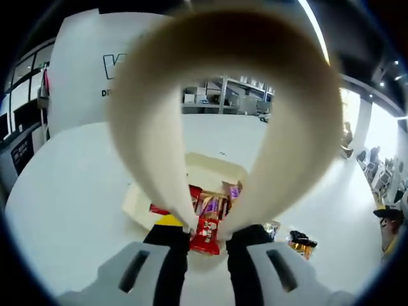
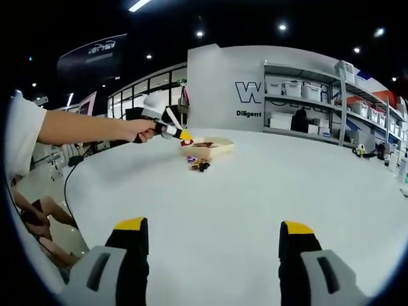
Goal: Place the target food into the container with the food tongs after gripping and lifting it, then release it inside without dropping or visibly crushing the food.
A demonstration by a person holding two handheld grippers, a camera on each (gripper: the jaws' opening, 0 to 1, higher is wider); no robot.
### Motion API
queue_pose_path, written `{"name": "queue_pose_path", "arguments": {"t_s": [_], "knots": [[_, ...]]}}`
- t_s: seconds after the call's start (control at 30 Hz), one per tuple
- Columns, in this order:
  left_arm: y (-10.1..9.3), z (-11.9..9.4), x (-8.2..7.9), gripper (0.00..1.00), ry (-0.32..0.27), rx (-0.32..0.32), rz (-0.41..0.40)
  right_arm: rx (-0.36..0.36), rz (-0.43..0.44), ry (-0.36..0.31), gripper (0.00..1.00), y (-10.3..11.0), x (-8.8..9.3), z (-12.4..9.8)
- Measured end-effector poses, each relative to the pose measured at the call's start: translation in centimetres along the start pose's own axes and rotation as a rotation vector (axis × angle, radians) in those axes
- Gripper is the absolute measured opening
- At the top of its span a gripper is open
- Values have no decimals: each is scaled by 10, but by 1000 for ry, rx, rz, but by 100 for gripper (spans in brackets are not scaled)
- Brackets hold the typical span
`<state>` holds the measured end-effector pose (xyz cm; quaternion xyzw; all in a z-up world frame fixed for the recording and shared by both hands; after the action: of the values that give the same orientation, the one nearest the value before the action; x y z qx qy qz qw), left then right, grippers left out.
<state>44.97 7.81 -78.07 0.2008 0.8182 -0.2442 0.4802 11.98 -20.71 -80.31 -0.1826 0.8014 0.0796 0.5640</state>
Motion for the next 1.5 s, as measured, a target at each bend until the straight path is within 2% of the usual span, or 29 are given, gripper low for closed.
{"name": "queue_pose_path", "arguments": {"t_s": [0.23, 0.37, 0.5, 0.63, 0.73, 0.83, 0.9, 0.97, 1.0, 1.07, 1.17, 1.37, 1.4, 1.43, 1.5], "knots": [[6, 11, 3, 22, 6, -8, 17, 1, -4, 15, 82, 0, 1, 4], [8, 11, 6, 23, 7, -8, 15, 2, -6, 23, 82, -1, 2, 6], [11, 10, 9, 24, 2, -17, 53, -3, -9, 24, 82, 0, 1, 8], [12, 8, 8, 26, -21, -20, 50, -6, -13, 26, 82, 1, 1, 9], [10, 6, 6, 27, -79, 15, 29, -3, -11, 28, 82, 1, 1, 8], [9, 4, 7, 27, -68, 13, 31, -3, -10, 26, 82, 1, 1, 8], [8, 0, 7, 28, -77, 13, 36, -4, -10, 24, 82, 1, 1, 8], [4, -3, 5, 29, -110, 53, 8, -10, -13, 21, 82, 3, 0, 8], [3, -5, 4, 29, -130, 66, 20, -11, -14, 21, 82, 4, 0, 8], [2, -8, 4, 29, -121, 57, 59, -15, -16, 21, 82, 6, 0, 8], [-1, -12, 5, 30, -119, 62, 64, -20, -17, 20, 82, 7, 0, 8], [-20, -20, 13, 30, -96, 95, 129, -33, -25, 17, 82, 11, -3, 7], [-22, -21, 14, 30, -82, 99, 159, -35, -26, 15, 82, 11, -3, 7], [-26, -22, 15, 30, -93, 105, 178, -39, -27, 13, 82, 12, -4, 7], [-31, -25, 17, 30, -96, 124, 152, -42, -28, 11, 82, 14, -4, 7]]}}
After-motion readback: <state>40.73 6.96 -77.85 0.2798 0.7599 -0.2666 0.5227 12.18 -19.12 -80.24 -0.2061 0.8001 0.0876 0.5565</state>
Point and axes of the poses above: the point that each gripper's makers call its tool centre point, and the gripper's own axes: z roughly forward along the fingers, y roughly to its left, x roughly out of its underside, the point moved 9 cm from there along -z, roughly backward along the fingers, and after that the axes turned 5 degrees about -z, right-handed, at the moved point
